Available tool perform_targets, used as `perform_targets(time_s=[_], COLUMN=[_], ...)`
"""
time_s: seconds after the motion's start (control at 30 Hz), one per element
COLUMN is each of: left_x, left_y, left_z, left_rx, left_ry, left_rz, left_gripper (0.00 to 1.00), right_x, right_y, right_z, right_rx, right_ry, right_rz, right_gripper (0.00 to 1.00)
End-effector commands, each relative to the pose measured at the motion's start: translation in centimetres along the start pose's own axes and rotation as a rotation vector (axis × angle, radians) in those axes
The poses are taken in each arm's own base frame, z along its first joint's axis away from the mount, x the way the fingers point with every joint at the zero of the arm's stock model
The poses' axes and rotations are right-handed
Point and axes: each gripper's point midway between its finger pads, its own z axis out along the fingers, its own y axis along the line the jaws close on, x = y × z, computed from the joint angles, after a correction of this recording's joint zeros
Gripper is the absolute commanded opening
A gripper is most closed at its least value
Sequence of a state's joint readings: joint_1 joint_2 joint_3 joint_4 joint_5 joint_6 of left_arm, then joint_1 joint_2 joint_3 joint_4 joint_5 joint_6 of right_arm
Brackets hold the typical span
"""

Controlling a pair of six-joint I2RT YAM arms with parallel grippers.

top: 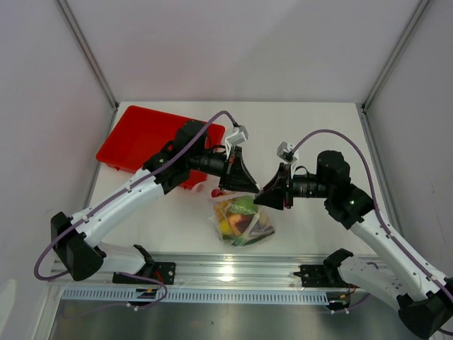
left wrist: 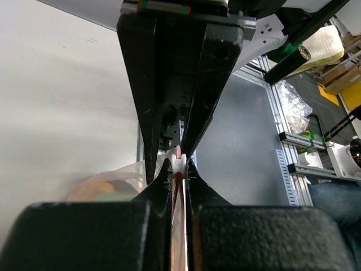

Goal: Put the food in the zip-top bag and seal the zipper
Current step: Zip the zipper food storage bag at the center of the board.

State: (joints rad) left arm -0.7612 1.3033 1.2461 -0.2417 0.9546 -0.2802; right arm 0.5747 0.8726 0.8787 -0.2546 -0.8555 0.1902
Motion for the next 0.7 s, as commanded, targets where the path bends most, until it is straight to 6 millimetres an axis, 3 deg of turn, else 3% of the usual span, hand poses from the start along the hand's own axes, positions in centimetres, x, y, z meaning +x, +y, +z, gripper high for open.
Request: perform_targets(time_s=[0.0, 0.2, 0.3, 0.43, 0.67], left_x=[-2.1, -2.1, -1.8, -1.1, 0.4], left_y=[-1.2, -1.1, -0.9, 0.2, 2.4], left_z=[-0.1, 0.0, 0.0, -0.2, -0.9], left_rx=[0.050, 0.053, 0.050, -0.030, -0.166], left_ry=[-0.030, -0.019, -0.010, 0.018, 0.065], left_rz=[0.036, 0.030, 0.024, -0.007, -0.029], left_gripper=[0.00, 0.01, 0.00, 0.01, 0.01], right_x=[-1.7, -2.0, -2.7, -3.9, -5.4], right_y=[1.7, 1.4, 0.6, -0.7, -2.9], right_z=[0.3, 1.7, 2.3, 2.4, 0.8], right_rx=[-0.109, -0.148, -0.107, 0.042, 0.247], right_ry=[-0.021, -0.021, -0.035, -0.104, -0.234], right_rz=[-0.089, -0.074, -0.042, -0.038, 0.028], right_gripper=[0.30, 0.27, 0.00, 0.00, 0.00])
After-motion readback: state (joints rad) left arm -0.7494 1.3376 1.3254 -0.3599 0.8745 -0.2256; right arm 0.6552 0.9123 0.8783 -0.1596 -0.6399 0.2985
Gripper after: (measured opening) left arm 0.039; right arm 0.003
